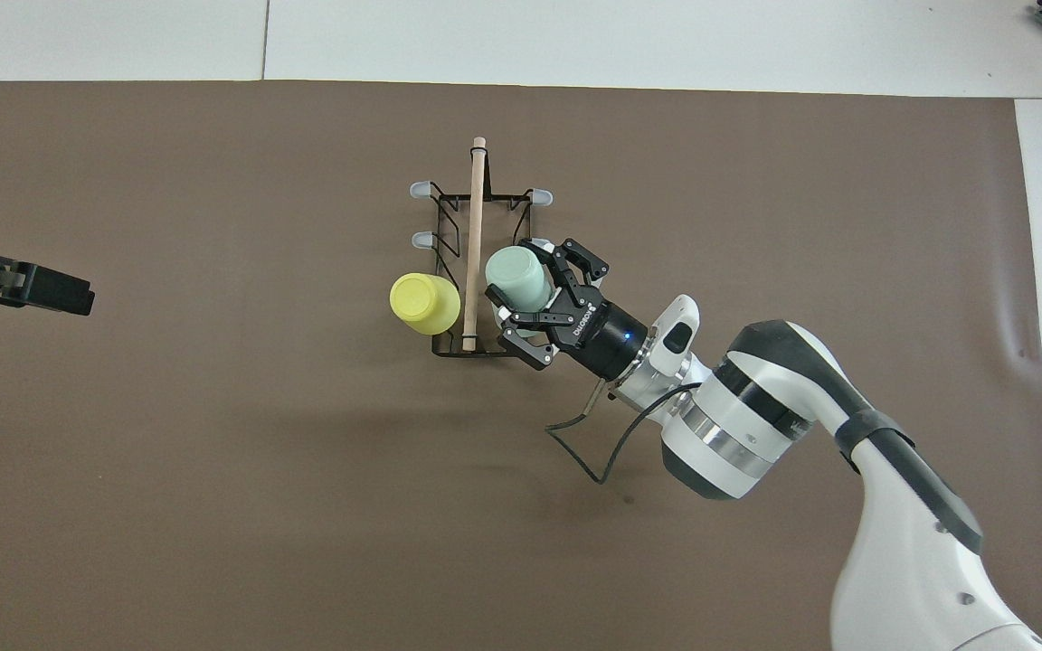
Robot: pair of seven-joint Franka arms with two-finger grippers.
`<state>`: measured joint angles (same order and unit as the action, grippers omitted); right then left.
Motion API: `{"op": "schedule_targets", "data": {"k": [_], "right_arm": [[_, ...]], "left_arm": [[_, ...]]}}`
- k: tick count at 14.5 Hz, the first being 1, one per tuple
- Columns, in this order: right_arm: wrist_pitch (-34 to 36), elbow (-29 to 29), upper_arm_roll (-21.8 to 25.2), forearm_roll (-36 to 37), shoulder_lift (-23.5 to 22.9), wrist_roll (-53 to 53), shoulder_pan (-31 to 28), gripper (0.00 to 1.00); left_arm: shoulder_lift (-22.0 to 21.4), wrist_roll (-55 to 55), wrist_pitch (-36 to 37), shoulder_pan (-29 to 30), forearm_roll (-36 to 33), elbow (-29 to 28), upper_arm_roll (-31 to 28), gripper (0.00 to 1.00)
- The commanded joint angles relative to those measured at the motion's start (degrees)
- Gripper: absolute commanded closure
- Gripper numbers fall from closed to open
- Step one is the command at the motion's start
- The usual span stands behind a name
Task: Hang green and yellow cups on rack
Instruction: 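Lower the green cup onto a rack peg with the right gripper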
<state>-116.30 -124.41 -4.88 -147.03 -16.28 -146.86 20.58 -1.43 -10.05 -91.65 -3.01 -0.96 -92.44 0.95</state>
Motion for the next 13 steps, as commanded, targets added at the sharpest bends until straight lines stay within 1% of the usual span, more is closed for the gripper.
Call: {"op": "schedule_targets", "data": {"k": [1, 6, 11, 13], "right_arm": [[3.71, -3.03, -0.13, -5.73, 0.46, -3.78, -0.45, 1.00], [7.93, -4.44, -0.04, -5.90, -1.03, -5.71, -0.72, 1.00], [8.11, -5.23, -0.04, -5.99, -1.21, -7.12, -0.80, 1.00], [9.51, -5.23, 0.05, -5.90, -2.17, -7.47, -0.89, 1.00]], "left_arm": [[-1.82, 0.65, -0.28, 0.37, -1.06, -1.96, 0.37, 0.00], [-1.82, 0.65, -0.28, 0.37, -1.06, -1.96, 0.37, 0.00], [-1.82, 0.65, -0.19, 0.37, -1.06, -1.96, 0.37, 0.00], [-1.82, 0.65, -0.19, 0.37, -1.06, -1.96, 0.37, 0.00]]}}
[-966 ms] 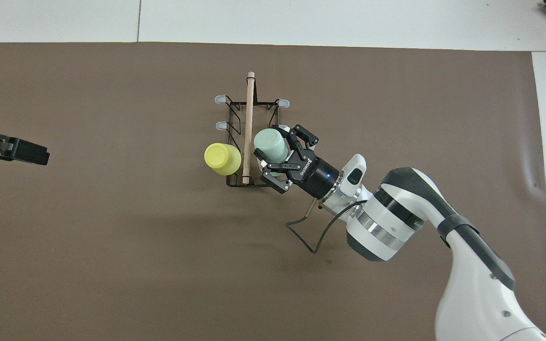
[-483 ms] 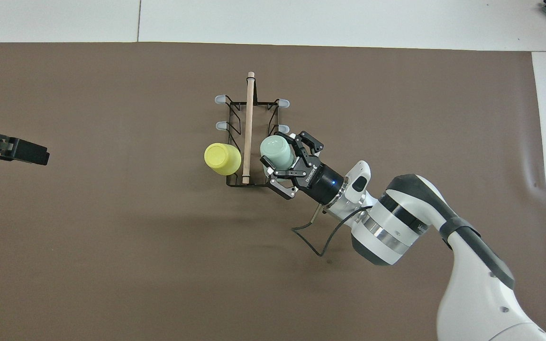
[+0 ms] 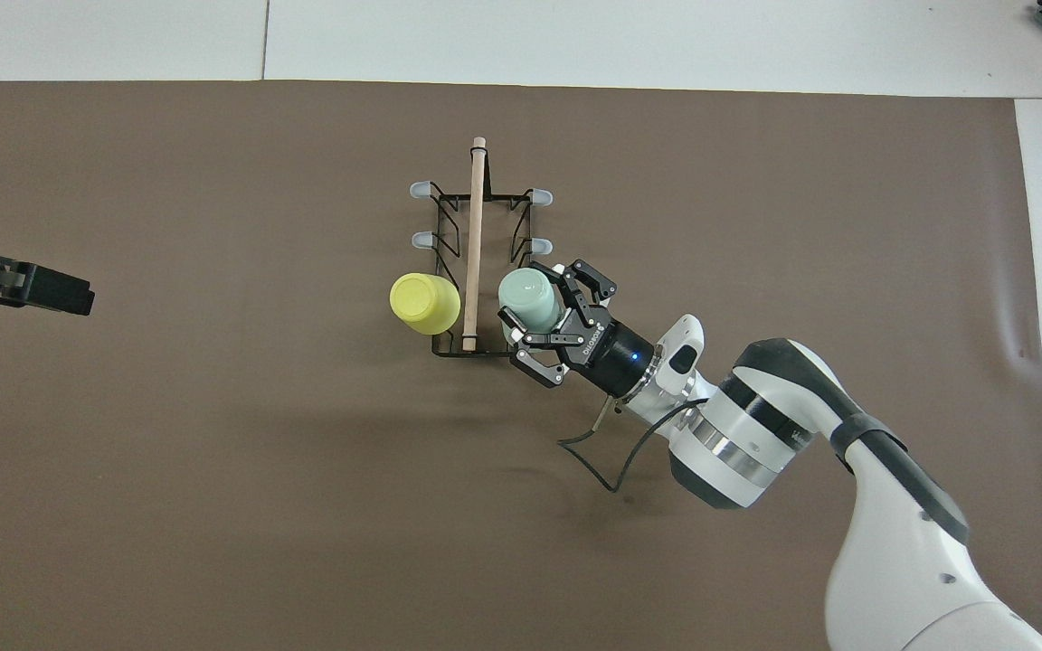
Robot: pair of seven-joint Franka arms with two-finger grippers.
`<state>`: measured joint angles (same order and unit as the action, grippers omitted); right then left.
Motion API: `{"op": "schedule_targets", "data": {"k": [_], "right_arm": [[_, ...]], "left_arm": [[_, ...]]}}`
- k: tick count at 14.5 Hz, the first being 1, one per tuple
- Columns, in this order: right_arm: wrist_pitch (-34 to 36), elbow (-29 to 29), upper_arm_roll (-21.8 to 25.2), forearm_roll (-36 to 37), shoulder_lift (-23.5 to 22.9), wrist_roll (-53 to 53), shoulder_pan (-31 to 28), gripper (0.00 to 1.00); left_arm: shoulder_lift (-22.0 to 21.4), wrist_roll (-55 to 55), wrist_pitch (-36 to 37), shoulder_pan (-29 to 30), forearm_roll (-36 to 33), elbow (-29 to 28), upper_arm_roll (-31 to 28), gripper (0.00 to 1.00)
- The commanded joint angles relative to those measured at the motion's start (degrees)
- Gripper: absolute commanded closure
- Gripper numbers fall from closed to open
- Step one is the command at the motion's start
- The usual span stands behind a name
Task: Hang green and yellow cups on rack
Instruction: 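Lower the green cup onto a rack peg with the right gripper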
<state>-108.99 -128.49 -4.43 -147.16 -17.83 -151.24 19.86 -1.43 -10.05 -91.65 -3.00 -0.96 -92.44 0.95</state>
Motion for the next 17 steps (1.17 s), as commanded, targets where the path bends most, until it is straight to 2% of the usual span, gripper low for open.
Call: {"op": "schedule_targets", "data": {"k": [1, 11, 12, 13, 14, 17], "right_arm": [[2.29, -1.15, -0.41, -5.68, -0.63, -3.09, -0.17, 1.00], [2.82, -1.68, -0.41, -5.24, -1.33, -4.50, -1.23, 1.00], [2.82, -1.68, -0.41, -5.24, -1.33, -4.59, -1.23, 0.76], [2.82, -1.68, -0.41, -5.41, -1.33, -4.50, -1.23, 0.29], [2.82, -1.68, -0.41, -5.42, -1.33, -4.59, -1.23, 0.00], [2.82, -1.59, -0.41, -5.59, -1.33, -4.59, -1.23, 0.00]], "left_arm": [[-1.82, 0.65, -0.19, 0.37, -1.06, -1.96, 0.37, 0.00], [-1.82, 0.65, -0.19, 0.37, -1.06, -1.96, 0.37, 0.00], [-1.82, 0.65, -0.19, 0.37, -1.06, -1.96, 0.37, 0.00], [-1.82, 0.65, -0.19, 0.37, -1.06, -1.96, 0.37, 0.00], [-1.82, 0.65, -0.28, 0.37, -1.06, -1.96, 0.37, 0.00], [-1.82, 0.65, -0.28, 0.37, -1.06, -1.96, 0.37, 0.00]]}}
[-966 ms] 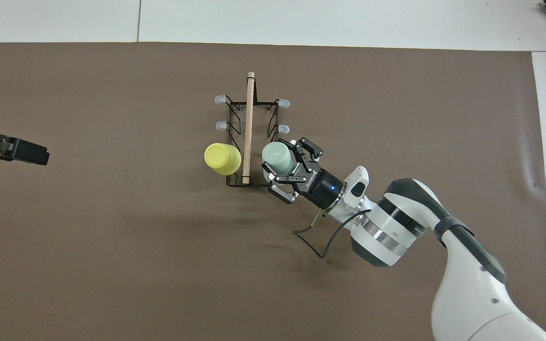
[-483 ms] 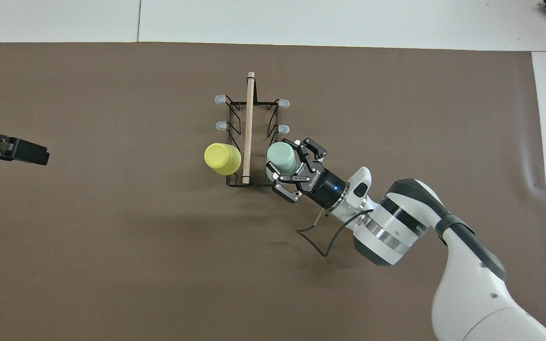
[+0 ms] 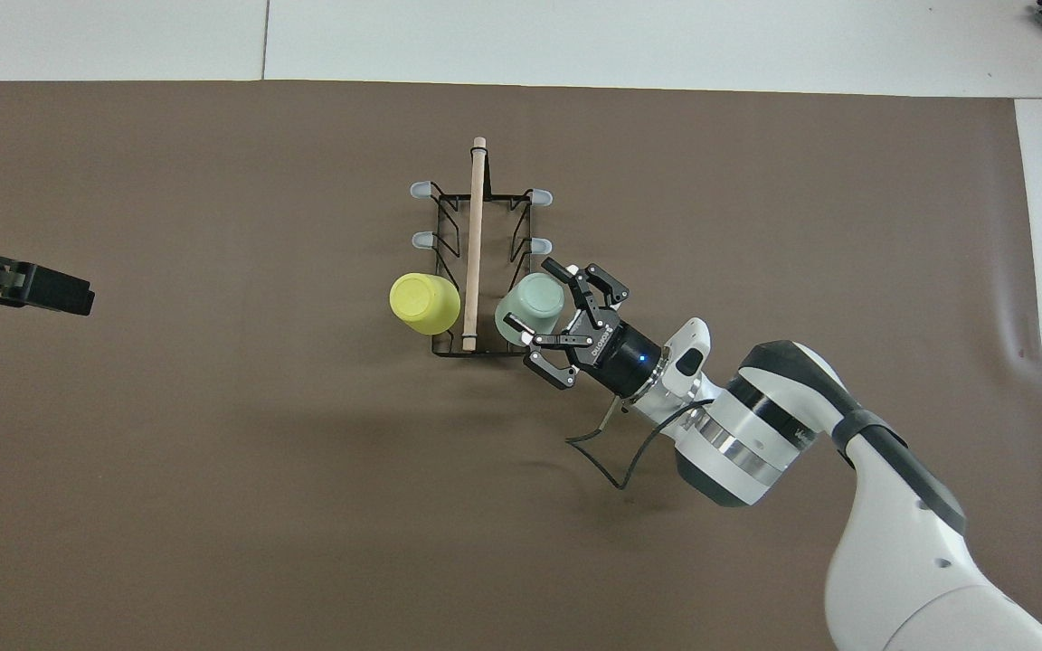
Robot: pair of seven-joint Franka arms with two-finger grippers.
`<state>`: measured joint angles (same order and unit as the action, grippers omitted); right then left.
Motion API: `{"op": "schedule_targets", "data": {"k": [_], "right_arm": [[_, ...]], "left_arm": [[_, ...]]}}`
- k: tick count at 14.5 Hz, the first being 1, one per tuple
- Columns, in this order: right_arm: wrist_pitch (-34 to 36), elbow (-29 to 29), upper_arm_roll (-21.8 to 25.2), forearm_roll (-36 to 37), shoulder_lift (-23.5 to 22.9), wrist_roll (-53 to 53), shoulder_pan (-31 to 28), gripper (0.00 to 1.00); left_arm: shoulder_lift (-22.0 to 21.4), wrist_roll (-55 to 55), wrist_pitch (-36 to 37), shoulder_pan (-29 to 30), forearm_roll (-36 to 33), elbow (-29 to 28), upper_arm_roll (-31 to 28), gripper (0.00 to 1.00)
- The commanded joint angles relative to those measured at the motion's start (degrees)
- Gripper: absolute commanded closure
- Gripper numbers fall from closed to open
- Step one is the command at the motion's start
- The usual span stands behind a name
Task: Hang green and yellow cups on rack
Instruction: 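Lower the green cup onto a rack peg with the right gripper, then open the right gripper and pull it back from the green cup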
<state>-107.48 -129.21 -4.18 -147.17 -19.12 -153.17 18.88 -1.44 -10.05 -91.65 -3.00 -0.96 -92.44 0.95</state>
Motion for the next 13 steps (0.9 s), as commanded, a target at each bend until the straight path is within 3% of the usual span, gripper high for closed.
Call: {"op": "schedule_targets", "data": {"k": [1, 10, 13], "right_arm": [[1.31, -0.87, -0.66, -5.59, -0.04, -2.57, -0.25, 0.00], [0.17, -0.34, -0.66, -5.06, 0.14, -2.31, -0.25, 0.00], [-4.74, 0.45, -0.57, -2.61, 2.15, -2.49, -2.09, 0.00]], "left_arm": [[-1.81, 0.65, -0.19, 0.36, -1.06, -1.96, 0.37, 0.00], [-1.81, 0.65, -0.19, 0.36, -1.06, -1.96, 0.37, 0.00], [-1.81, 0.65, -0.19, 0.36, -1.06, -1.96, 0.37, 0.00]]}}
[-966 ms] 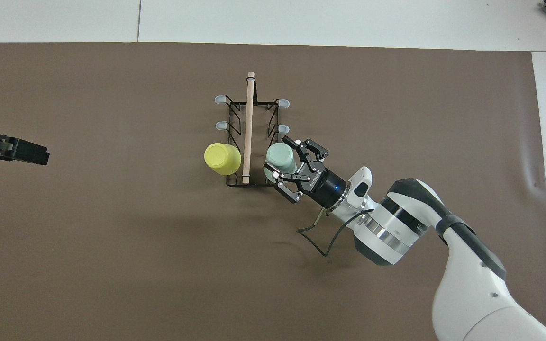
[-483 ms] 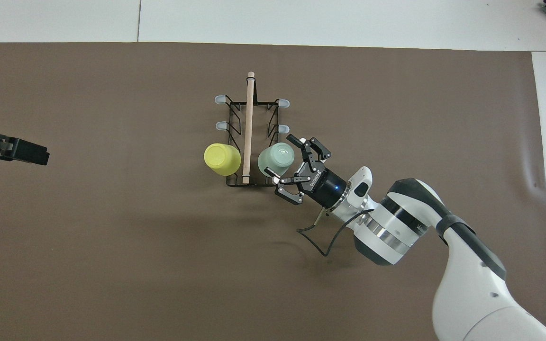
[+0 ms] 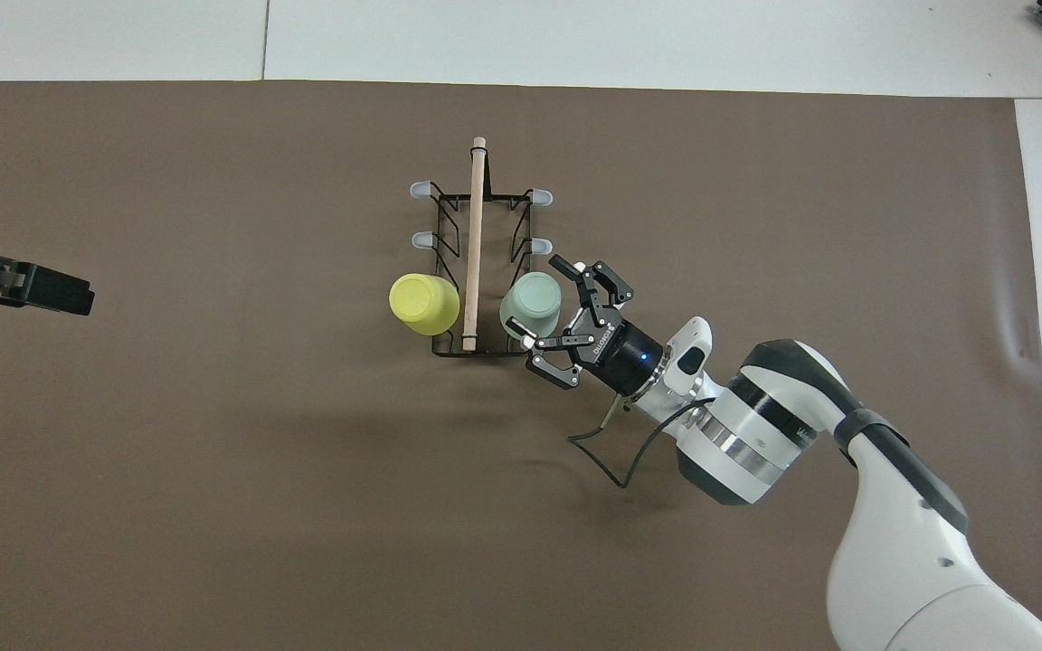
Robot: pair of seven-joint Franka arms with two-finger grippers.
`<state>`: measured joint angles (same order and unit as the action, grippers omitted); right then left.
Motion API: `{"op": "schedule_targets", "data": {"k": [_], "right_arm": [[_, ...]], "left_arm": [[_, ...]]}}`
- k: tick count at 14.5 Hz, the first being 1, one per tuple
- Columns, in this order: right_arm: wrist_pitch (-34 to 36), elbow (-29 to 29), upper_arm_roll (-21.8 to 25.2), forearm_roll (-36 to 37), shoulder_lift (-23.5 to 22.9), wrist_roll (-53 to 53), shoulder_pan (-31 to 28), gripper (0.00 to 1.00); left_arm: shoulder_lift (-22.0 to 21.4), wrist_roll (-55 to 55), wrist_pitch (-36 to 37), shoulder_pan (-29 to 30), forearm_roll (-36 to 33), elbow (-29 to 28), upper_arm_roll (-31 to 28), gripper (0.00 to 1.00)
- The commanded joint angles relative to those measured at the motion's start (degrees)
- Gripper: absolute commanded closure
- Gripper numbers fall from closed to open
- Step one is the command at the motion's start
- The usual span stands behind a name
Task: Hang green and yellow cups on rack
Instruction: 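Open the right gripper and pull it back from the green cup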
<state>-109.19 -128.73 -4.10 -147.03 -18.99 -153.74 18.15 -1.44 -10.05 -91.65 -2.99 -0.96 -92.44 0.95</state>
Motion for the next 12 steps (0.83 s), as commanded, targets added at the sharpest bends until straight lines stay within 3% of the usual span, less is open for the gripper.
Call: {"op": "schedule_targets", "data": {"k": [1, 6, 12], "right_arm": [[-4.70, -0.03, -0.64, -2.65, 3.07, -1.74, -1.45, 0.00], [-14.09, 1.20, -0.64, 1.64, 8.34, -1.30, -2.94, 0.00], [-23.60, 4.63, -0.29, 19.81, 12.57, -0.68, -7.33, 0.00]], "left_arm": [[-1.81, 0.65, -0.19, 0.36, -1.06, -1.96, 0.37, 0.00], [-1.81, 0.65, -0.28, 0.36, -1.06, -1.96, 0.37, 0.00], [-1.81, 0.65, -0.19, 0.36, -1.06, -1.96, 0.37, 0.00]]}}
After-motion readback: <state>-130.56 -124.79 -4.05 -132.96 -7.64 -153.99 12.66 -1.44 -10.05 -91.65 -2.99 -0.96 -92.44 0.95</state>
